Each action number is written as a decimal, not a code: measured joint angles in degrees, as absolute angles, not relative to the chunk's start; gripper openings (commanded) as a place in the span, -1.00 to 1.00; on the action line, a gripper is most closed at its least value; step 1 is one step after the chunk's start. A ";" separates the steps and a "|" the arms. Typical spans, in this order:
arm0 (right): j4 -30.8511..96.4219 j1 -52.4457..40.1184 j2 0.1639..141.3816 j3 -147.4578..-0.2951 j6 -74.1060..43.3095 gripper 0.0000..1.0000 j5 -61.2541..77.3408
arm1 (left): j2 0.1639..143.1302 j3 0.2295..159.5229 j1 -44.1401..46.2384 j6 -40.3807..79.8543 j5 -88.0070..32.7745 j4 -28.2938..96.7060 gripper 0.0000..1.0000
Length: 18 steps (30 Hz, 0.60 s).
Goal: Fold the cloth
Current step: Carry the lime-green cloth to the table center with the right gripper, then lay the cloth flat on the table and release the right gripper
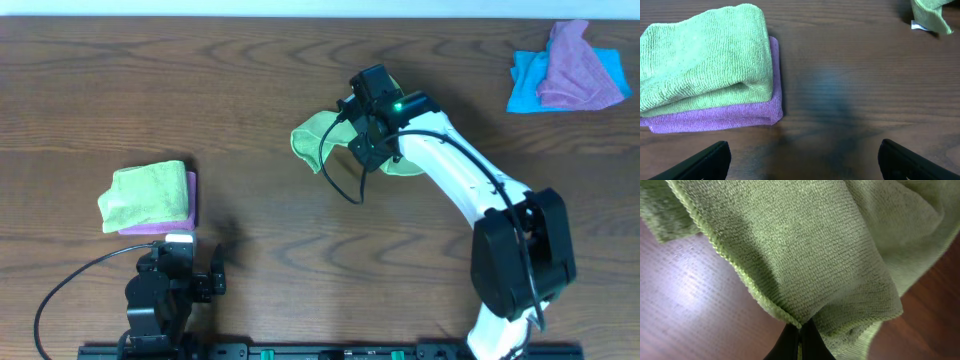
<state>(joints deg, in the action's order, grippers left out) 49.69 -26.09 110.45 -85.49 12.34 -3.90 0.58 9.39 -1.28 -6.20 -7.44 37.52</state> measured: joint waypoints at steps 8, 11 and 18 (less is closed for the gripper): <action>53.78 -26.24 110.30 -85.47 12.10 -0.98 -3.95 | 0.58 9.39 -1.28 -6.20 -7.44 37.52 0.90; 54.85 -26.24 110.30 -85.47 12.10 -0.97 -3.97 | 0.58 9.39 -1.28 -6.20 -7.44 37.52 0.91; 61.93 -26.26 110.28 -85.47 11.31 -0.97 -3.60 | 0.58 9.39 -1.28 -6.20 -7.44 37.52 0.90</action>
<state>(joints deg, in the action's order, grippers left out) 61.93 -26.26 110.28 -85.47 11.31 -3.60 0.58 9.39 -1.28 -6.20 -7.44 37.52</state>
